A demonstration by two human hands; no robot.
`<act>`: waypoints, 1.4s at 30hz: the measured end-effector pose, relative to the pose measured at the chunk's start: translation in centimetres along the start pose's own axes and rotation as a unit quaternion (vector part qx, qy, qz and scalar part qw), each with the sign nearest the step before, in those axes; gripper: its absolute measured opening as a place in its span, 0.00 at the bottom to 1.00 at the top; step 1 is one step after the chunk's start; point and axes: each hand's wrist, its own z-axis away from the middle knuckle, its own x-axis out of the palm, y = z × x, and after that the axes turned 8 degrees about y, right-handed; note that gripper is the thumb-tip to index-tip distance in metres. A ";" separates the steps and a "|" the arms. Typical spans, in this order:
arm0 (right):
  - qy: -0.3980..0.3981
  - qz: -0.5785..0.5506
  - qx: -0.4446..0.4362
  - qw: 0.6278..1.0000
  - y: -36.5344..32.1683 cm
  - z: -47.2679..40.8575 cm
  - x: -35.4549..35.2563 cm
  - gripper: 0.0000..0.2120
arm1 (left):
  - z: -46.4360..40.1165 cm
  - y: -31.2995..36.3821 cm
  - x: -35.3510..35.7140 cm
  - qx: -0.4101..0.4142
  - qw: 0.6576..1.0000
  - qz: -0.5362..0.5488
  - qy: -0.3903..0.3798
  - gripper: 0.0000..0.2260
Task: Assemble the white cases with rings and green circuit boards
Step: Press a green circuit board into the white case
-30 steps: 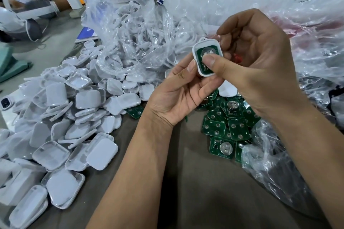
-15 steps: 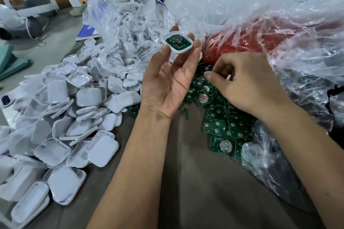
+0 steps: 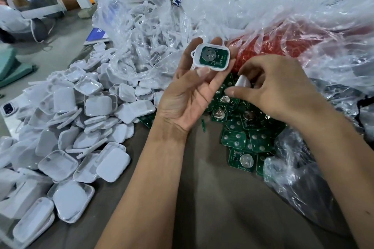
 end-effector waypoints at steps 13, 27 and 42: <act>0.043 -0.483 0.154 0.861 -0.4 -0.1 -1.2 0.16 | 0.1 -0.2 -0.2 -0.014 1.000 0.005 -0.018 0.24; 0.003 -0.551 0.019 0.834 -0.3 -0.4 -0.9 0.11 | -0.4 -0.2 -0.3 0.011 0.999 -0.031 -0.007 0.25; -0.022 -0.596 0.064 0.800 -0.4 -0.3 -1.0 0.19 | -0.8 -1.1 -0.5 0.072 0.976 -0.206 0.015 0.21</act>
